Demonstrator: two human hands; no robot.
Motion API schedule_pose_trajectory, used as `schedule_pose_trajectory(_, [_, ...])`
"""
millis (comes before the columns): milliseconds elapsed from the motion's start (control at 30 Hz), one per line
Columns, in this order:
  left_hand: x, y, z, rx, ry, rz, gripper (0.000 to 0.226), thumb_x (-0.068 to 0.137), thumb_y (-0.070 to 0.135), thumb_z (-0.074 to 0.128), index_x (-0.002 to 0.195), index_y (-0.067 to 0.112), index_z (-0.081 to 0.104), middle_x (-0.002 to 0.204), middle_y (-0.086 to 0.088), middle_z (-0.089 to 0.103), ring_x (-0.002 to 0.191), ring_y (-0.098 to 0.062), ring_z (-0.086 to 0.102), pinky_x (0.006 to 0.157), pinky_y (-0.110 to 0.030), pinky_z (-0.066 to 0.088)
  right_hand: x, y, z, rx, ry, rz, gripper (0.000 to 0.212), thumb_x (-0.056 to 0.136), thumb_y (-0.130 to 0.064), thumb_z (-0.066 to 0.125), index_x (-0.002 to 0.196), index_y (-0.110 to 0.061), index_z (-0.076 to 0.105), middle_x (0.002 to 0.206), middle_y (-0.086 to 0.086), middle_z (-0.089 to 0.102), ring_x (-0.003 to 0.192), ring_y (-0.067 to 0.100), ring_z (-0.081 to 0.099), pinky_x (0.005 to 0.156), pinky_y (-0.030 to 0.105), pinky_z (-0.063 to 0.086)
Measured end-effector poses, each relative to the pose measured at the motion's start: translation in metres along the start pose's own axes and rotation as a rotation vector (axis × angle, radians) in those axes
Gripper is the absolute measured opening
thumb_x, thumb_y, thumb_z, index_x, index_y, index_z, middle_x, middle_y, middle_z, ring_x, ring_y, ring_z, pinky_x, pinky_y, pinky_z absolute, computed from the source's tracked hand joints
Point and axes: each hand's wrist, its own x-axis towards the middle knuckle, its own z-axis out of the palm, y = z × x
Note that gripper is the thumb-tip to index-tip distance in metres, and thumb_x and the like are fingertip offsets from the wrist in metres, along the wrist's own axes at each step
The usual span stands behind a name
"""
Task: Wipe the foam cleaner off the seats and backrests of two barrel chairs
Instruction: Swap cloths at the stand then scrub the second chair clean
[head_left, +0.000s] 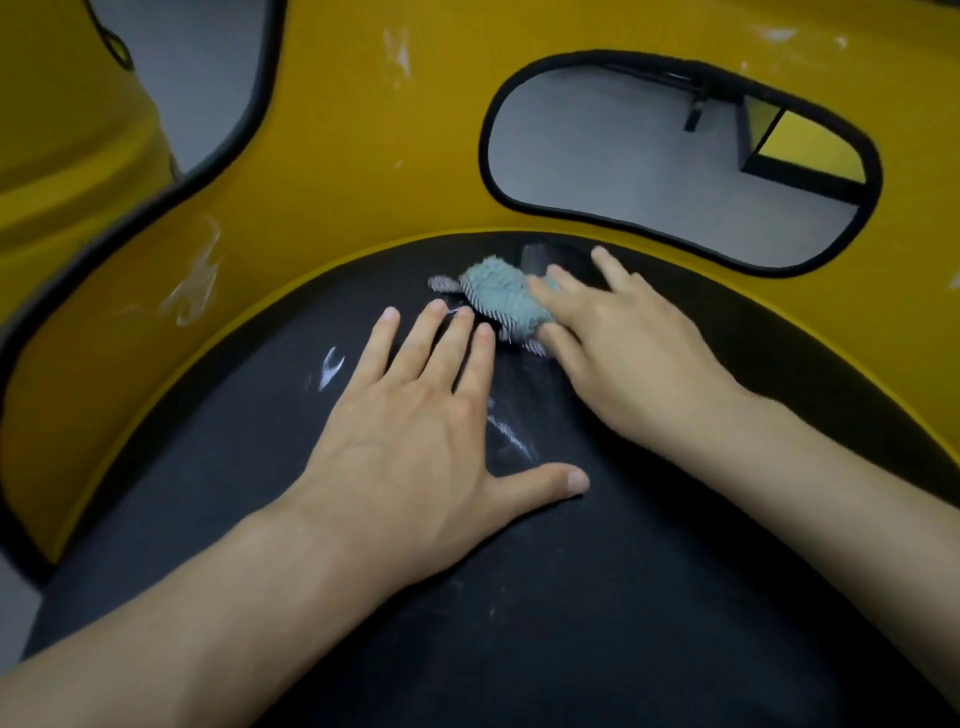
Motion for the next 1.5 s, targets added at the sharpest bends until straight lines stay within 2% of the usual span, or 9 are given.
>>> schedule_pose_trajectory(100, [0.000,0.000,0.001,-0.019,0.004,0.006,0.126,0.067,0.099,-0.005,0.162,0.017,-0.010,0.170,-0.002,-0.013,0.154,-0.017,-0.025,0.125,-0.045,-0.013,-0.053,0.000,-0.001,-0.007,-0.075,-0.060,0.058,0.103,-0.050,0.017,0.159,-0.036,0.020,0.164,-0.014,0.023,0.155,0.020,0.005,0.122,0.039,0.011])
schedule_pose_trajectory(200, [-0.001,0.000,0.001,-0.023,-0.001,-0.008,0.127,0.065,0.100,-0.006,0.161,0.017,-0.014,0.170,-0.001,-0.016,0.153,-0.015,-0.027,0.125,-0.044,-0.015,-0.074,-0.001,-0.002,-0.097,-0.050,-0.071,0.058,0.100,-0.049,0.022,0.151,-0.032,0.042,0.153,-0.010,0.046,0.150,0.027,0.027,0.115,0.044,0.025])
schedule_pose_trajectory(333, [-0.001,0.001,0.000,-0.008,-0.005,-0.004,0.127,0.065,0.100,-0.008,0.162,0.017,-0.009,0.170,-0.001,-0.015,0.153,-0.015,-0.026,0.125,-0.043,-0.015,-0.037,0.003,-0.007,-0.086,-0.107,-0.051,0.055,0.104,-0.045,0.024,0.158,-0.039,0.022,0.164,-0.015,0.023,0.155,0.023,-0.002,0.124,0.044,0.009])
schedule_pose_trajectory(600, [-0.001,0.002,-0.003,-0.012,-0.027,-0.020,0.126,0.062,0.100,-0.010,0.160,0.020,-0.019,0.168,0.003,-0.023,0.151,-0.014,-0.031,0.124,-0.043,-0.018,0.048,0.010,0.002,-0.072,0.032,0.065,0.045,0.108,-0.036,0.034,0.151,-0.023,0.039,0.154,0.001,0.044,0.150,0.035,0.019,0.108,0.049,0.036])
schedule_pose_trajectory(900, [0.000,0.000,0.001,-0.031,0.006,-0.008,0.129,0.064,0.101,-0.010,0.162,0.018,-0.012,0.169,0.002,-0.017,0.152,-0.013,-0.027,0.125,-0.044,-0.015,-0.055,-0.004,-0.002,-0.106,-0.010,-0.050,0.061,0.097,-0.047,0.027,0.154,-0.031,0.037,0.157,-0.008,0.042,0.152,0.027,0.021,0.119,0.045,0.026])
schedule_pose_trajectory(1000, [0.000,0.000,0.001,-0.041,0.013,-0.008,0.127,0.064,0.101,-0.010,0.162,0.021,-0.010,0.169,0.003,-0.017,0.152,-0.013,-0.027,0.124,-0.043,-0.017,-0.034,-0.002,-0.006,-0.079,-0.055,-0.026,0.057,0.102,-0.047,0.024,0.158,-0.037,0.023,0.163,-0.015,0.026,0.155,0.023,0.006,0.122,0.044,0.019])
schedule_pose_trajectory(1167, [0.000,0.001,0.001,-0.027,0.003,-0.019,0.127,0.062,0.101,-0.011,0.160,0.021,-0.018,0.168,0.004,-0.023,0.150,-0.012,-0.031,0.124,-0.042,-0.019,0.045,0.009,0.000,-0.072,0.068,0.002,0.043,0.108,-0.037,0.033,0.151,-0.031,0.039,0.149,0.001,0.048,0.143,0.034,0.031,0.097,0.049,0.043])
schedule_pose_trajectory(1300, [0.000,0.000,0.001,-0.034,0.013,-0.018,0.128,0.062,0.101,-0.012,0.161,0.022,-0.015,0.169,0.005,-0.020,0.151,-0.011,-0.028,0.124,-0.042,-0.017,0.082,0.019,0.002,-0.028,0.082,0.030,0.038,0.108,-0.039,0.035,0.142,-0.029,0.048,0.133,0.014,0.057,0.131,0.036,0.043,0.080,0.044,0.040])
schedule_pose_trajectory(1500, [-0.001,0.001,-0.001,-0.034,-0.007,-0.017,0.126,0.063,0.100,-0.012,0.160,0.021,-0.018,0.168,0.004,-0.022,0.151,-0.013,-0.031,0.124,-0.043,-0.018,0.039,0.031,0.002,-0.043,0.062,-0.038,0.044,0.107,-0.039,0.034,0.151,-0.033,0.037,0.153,-0.008,0.044,0.146,0.032,0.028,0.102,0.052,0.043])
